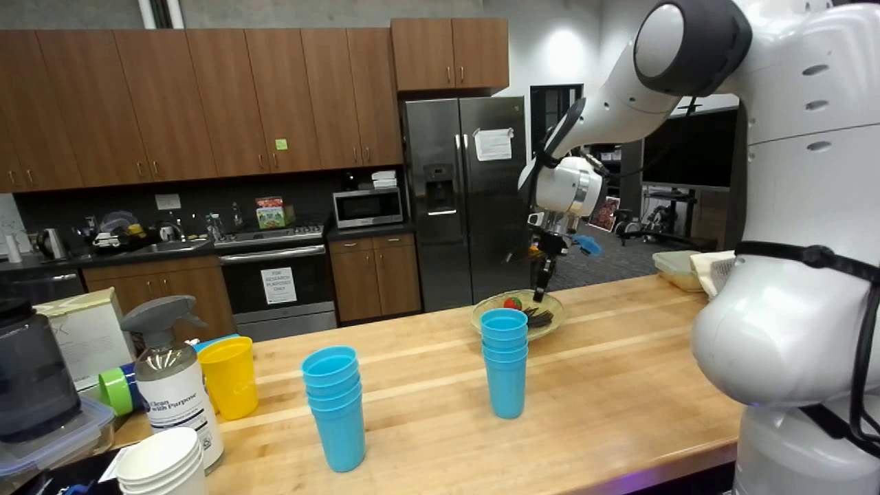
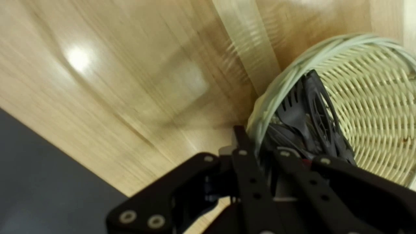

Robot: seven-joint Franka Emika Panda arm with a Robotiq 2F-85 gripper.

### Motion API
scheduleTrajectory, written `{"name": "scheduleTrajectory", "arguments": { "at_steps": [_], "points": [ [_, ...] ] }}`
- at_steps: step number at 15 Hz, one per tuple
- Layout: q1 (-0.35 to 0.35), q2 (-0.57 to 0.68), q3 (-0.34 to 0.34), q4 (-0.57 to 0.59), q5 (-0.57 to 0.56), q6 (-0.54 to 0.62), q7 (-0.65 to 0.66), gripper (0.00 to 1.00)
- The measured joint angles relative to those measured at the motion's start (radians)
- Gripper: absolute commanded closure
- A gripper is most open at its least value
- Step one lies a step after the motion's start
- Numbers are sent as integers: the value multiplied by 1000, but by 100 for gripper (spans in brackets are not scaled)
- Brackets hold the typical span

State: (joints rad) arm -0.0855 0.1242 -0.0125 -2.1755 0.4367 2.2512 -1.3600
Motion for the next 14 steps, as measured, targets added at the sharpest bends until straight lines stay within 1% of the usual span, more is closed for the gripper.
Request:
{"name": "scheduleTrajectory", "arguments": {
  "at_steps": [7, 10, 11, 12, 13, 14],
  "points": [
    [-115, 32, -63, -21, 109, -21, -150, 99],
    [-143, 33, -81, -22, 143, -38, -190, 99],
    [-148, 34, -85, -22, 149, -42, -198, 97],
    [-149, 34, -88, -22, 154, -45, -202, 69],
    [-150, 34, -89, -22, 157, -47, -204, 69],
    [-150, 34, -89, -22, 157, -47, -204, 64]
  ]
}}
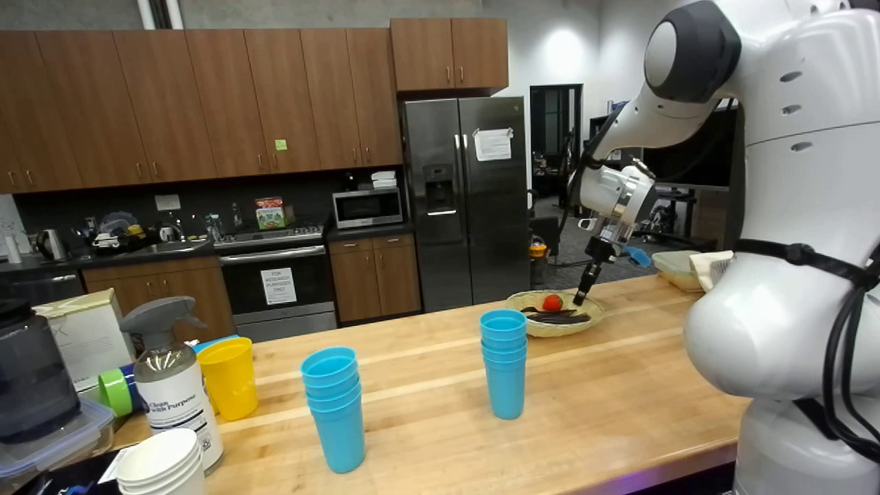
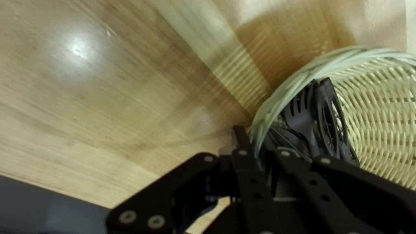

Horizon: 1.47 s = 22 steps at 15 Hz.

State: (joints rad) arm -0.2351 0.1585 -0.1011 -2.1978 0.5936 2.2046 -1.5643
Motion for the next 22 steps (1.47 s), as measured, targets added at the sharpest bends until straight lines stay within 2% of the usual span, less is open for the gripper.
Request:
{"name": "scheduleTrajectory", "arguments": {
  "at_steps": [1, 2, 4, 5, 10, 11, 12, 17, 22],
  "points": [
    [0, 0, 0, 0, 0, 1, -1, 59],
    [1, 1, 0, -1, 0, 1, -4, 77],
    [2, 2, 0, -1, 0, 1, -11, 63],
    [2, 3, 1, -2, 0, 1, -14, 59],
    [3, 7, 1, -2, 0, 2, -16, 59],
    [3, 7, 1, -2, 0, 2, -16, 34],
    [3, 7, 1, -2, 0, 2, -16, 33],
    [22, 6, 13, -5, -7, -15, -16, 2],
    [81, -52, 42, -68, -11, -5, 4, 0]
  ]
}}
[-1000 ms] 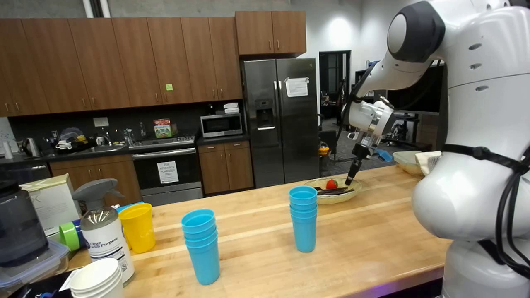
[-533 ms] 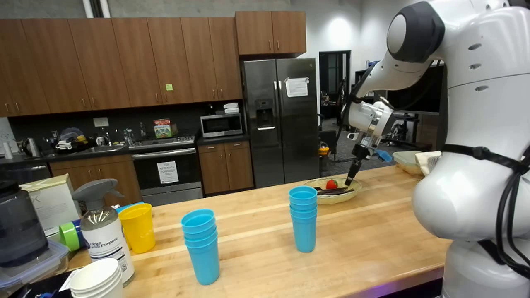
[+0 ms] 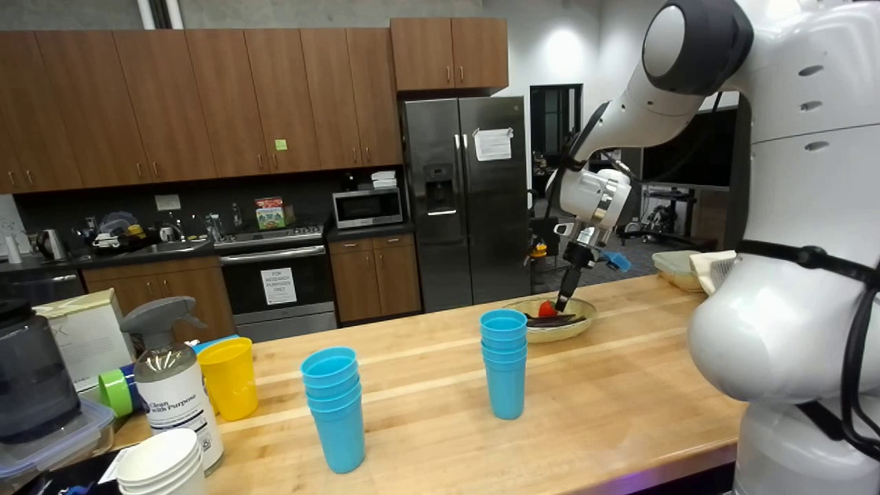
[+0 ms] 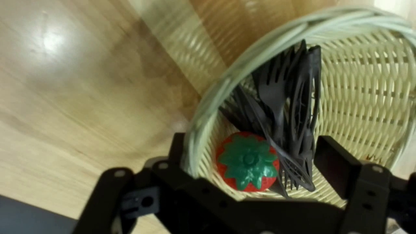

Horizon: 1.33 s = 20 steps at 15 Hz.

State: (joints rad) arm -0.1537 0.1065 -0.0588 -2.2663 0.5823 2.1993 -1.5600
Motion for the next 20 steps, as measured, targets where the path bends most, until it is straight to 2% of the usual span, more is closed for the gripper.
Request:
{"name": "scheduleTrajectory", "arguments": {
  "at_steps": [4, 12, 20],
  "points": [
    [52, -88, 22, -100, 1, 57, 64, 0],
    [175, -271, 76, -334, 6, 269, 247, 0],
    [279, -380, 88, -442, -12, 342, 403, 0]
  ]
}}
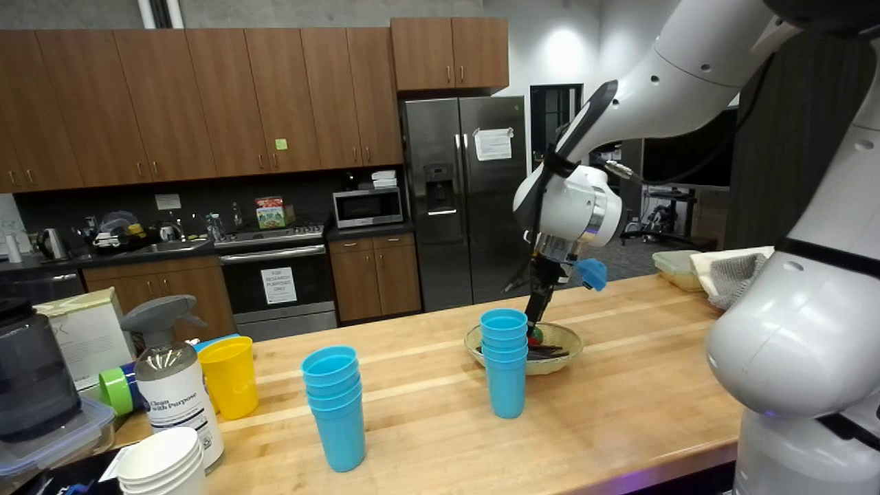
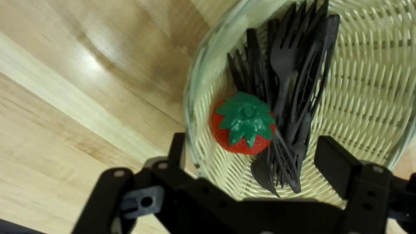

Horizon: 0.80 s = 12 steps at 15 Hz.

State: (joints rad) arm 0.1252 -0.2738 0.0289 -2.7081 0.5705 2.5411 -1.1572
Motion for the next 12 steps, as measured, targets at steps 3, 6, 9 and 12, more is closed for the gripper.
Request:
{"name": "scheduleTrajectory", "arguments": {
  "at_steps": [3, 6, 9, 12],
  "points": [
    [32, -23, 0, -26, -1, 33, 27, 0],
    [66, -47, 0, -61, -1, 100, 37, 0],
    [96, -60, 0, -83, 0, 168, 54, 0],
    [99, -62, 0, -83, 0, 172, 56, 0]
  ]
}}
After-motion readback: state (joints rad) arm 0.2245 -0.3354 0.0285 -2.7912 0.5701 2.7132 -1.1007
